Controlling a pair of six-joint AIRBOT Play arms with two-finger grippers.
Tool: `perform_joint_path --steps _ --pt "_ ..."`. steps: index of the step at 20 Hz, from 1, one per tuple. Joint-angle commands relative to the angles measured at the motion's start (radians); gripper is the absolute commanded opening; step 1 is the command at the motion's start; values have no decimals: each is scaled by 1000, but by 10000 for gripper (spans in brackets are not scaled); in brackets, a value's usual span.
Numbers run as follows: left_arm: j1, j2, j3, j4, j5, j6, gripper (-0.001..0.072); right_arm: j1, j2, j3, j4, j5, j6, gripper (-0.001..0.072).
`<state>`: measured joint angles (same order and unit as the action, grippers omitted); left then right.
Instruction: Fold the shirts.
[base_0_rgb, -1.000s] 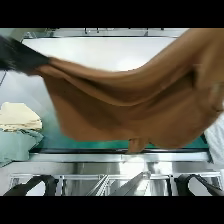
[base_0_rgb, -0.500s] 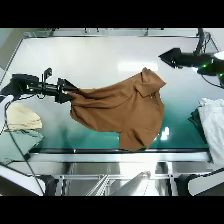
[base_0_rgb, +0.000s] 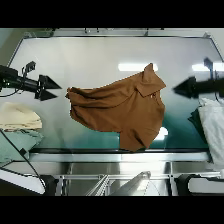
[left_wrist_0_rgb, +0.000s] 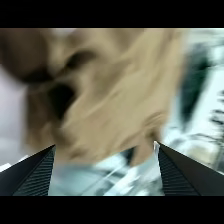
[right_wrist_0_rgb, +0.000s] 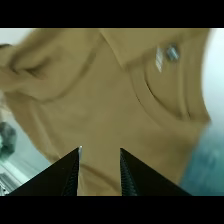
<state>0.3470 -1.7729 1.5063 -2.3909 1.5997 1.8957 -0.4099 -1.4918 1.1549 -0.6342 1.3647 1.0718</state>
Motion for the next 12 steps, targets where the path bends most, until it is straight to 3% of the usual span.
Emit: perform_joint_path --steps 1,4,8,12 --pt "13 85 -156 172 -39 6 694 -39 273 -396 -134 -134 107 283" --pt "19 86 -271 165 -74 8 694 -35 425 -649 -134 -227 159 394" --pt "0 86 -353 164 -166 11 694 -23 410 -772 -133 -257 148 394" --pt "-42 86 -355 163 -205 11 694 124 317 -782 -75 -382 148 394"
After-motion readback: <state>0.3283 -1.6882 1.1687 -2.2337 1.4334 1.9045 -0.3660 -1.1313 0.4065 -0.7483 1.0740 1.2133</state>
